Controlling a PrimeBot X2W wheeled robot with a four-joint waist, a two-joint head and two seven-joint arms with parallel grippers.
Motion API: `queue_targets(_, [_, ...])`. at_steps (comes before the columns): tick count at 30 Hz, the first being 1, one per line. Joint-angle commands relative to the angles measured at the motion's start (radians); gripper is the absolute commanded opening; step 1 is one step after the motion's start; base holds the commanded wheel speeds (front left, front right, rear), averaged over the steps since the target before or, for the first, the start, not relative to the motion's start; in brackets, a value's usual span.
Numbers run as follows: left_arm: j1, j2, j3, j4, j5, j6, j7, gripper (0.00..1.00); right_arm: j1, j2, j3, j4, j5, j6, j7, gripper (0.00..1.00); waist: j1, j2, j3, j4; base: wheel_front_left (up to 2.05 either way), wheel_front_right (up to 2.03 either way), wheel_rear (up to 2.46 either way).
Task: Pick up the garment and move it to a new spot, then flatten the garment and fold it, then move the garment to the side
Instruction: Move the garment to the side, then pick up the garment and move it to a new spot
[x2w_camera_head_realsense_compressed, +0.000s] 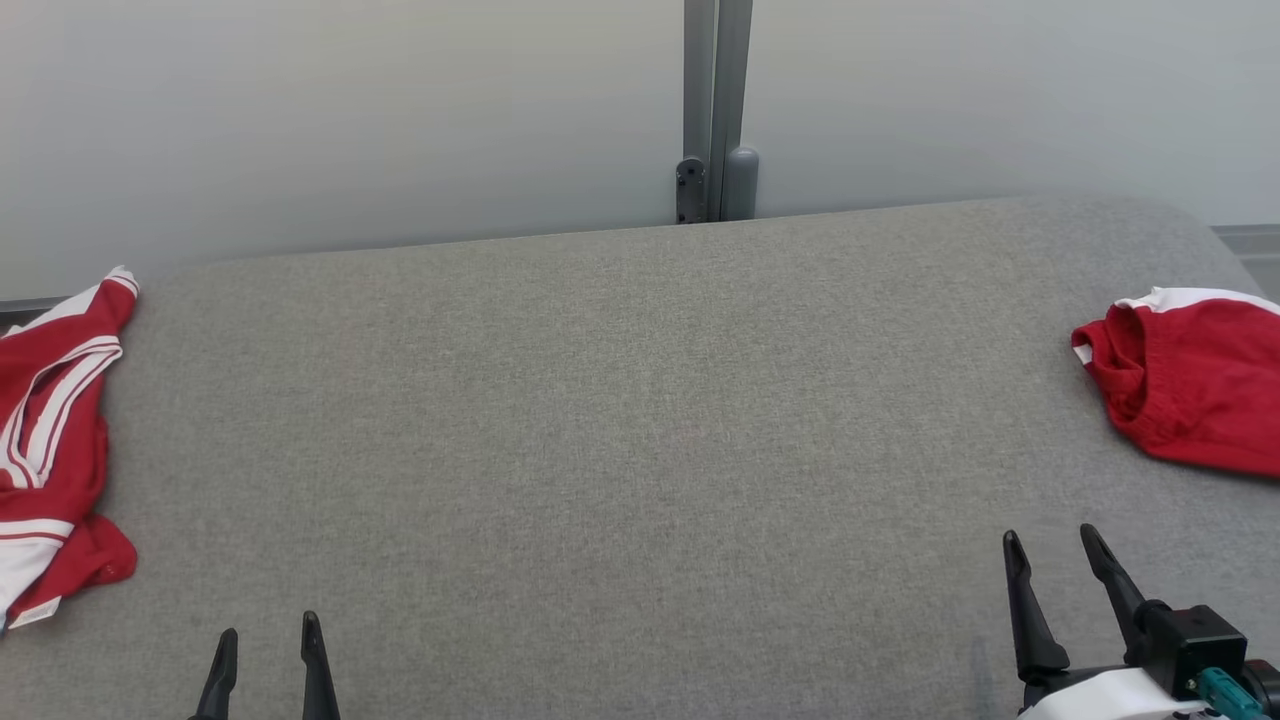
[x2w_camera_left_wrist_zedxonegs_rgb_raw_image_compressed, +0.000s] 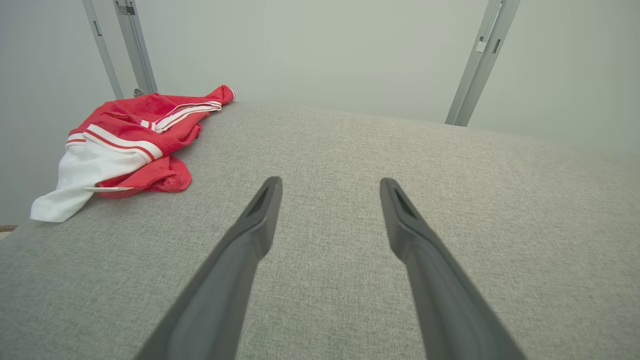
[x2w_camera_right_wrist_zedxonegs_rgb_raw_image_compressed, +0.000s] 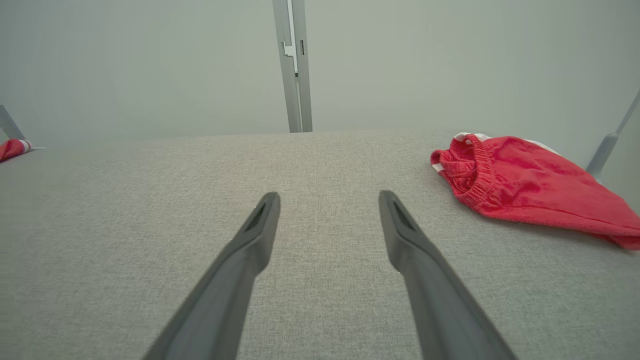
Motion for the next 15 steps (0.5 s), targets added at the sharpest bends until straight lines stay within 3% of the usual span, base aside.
queue_targets(1, [0.004, 0.002, 0.002, 0.001, 0.007, -0.006, 0.0, 1.0, 0.004, 0.001, 0.002, -0.001, -0.007, -0.001, -0.004, 1.0, 0.0001, 0.0, -0.003, 0.003, 0.0, 0.0, 0.0])
queue_targets(15, [0.008, 0.002, 0.01, 0.024, 0.043, -0.056, 0.0, 1.0, -0.012, 0.007, 0.021, 0.013, 0.001, -0.001, -0.004, 1.0, 0.0001, 0.0, -0.005, 0.016, 0.0, 0.0, 0.0])
